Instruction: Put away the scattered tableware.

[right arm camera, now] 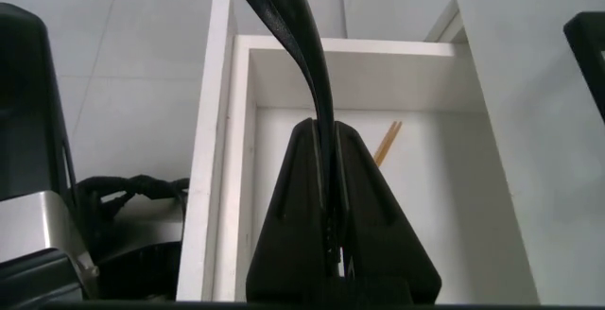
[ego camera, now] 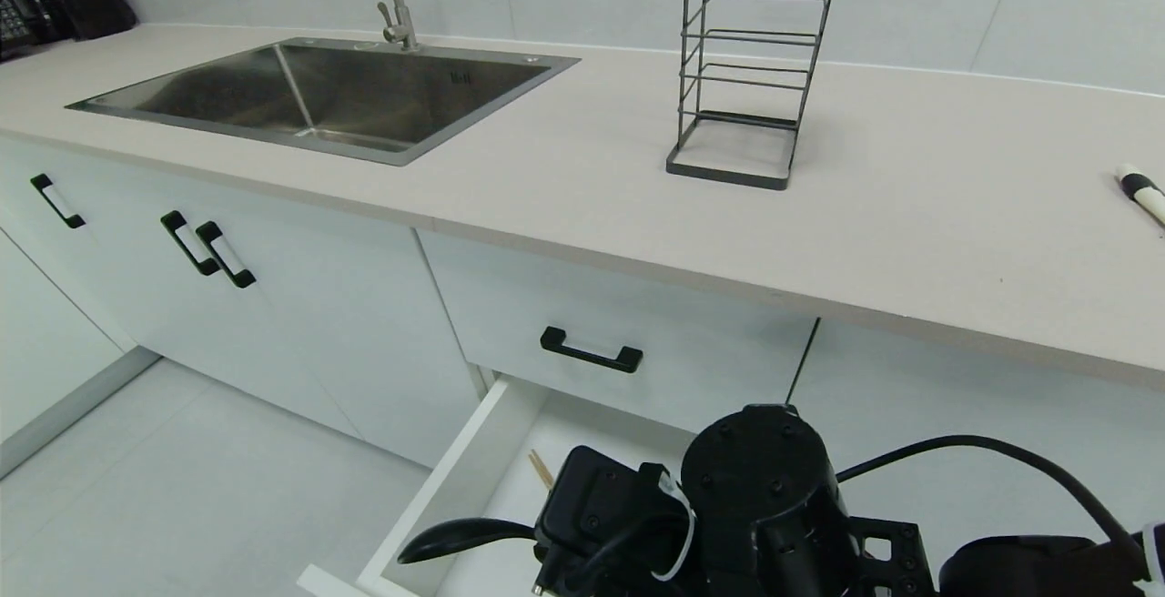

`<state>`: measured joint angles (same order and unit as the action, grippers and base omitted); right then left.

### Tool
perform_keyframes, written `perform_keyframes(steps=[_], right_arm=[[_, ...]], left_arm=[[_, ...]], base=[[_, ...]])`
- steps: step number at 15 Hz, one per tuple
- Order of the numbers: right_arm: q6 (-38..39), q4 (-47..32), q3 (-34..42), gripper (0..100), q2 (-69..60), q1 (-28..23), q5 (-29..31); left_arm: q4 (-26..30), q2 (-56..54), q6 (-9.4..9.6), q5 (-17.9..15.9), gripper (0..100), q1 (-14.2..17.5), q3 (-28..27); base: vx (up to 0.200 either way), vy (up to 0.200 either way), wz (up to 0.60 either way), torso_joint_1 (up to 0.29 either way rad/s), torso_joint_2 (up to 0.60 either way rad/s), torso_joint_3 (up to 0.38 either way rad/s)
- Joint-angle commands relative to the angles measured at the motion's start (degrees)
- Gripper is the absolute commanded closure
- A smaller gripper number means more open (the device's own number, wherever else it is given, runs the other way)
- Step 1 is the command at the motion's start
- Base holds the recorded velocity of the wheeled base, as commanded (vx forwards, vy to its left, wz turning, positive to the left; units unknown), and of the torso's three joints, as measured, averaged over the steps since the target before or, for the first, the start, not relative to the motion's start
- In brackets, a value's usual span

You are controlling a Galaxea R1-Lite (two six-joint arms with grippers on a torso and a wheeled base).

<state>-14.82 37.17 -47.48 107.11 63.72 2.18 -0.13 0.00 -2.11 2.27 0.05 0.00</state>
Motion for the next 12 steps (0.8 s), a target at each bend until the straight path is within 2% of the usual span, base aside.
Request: perform_keyframes(steps=[1, 5, 11, 12], right_arm=[[0.1, -1.0, 0.1, 100, -2.0, 0.2, 0.0], [-1.9, -2.3, 1.8, 100, -5.9, 1.2, -0.1], [-2.6, -11.9, 1.3, 100, -11.8, 0.7, 0.1], [-2.7, -11.2, 0.1, 100, -10.4, 0.4, 0.9]], left_arm=[[0.0, 0.0, -0.09, 0.0, 0, 0.0, 0.0], [0.0, 0.0, 0.0, 0.0, 0, 0.0, 0.0], [0.0, 0.0, -0.09, 0.0, 0, 0.0, 0.0], [0.0, 0.0, -0.09, 0.0, 0, 0.0, 0.0]], base=[[0.0, 0.0, 0.0, -0.256, 0.3, 0.115], [0.0, 0.0, 0.0, -0.214, 0.31, 0.123], [0.0, 0.0, 0.0, -0.023, 0.16, 0.043], [0.0, 0.0, 0.0, 0.0, 0.0, 0.0]])
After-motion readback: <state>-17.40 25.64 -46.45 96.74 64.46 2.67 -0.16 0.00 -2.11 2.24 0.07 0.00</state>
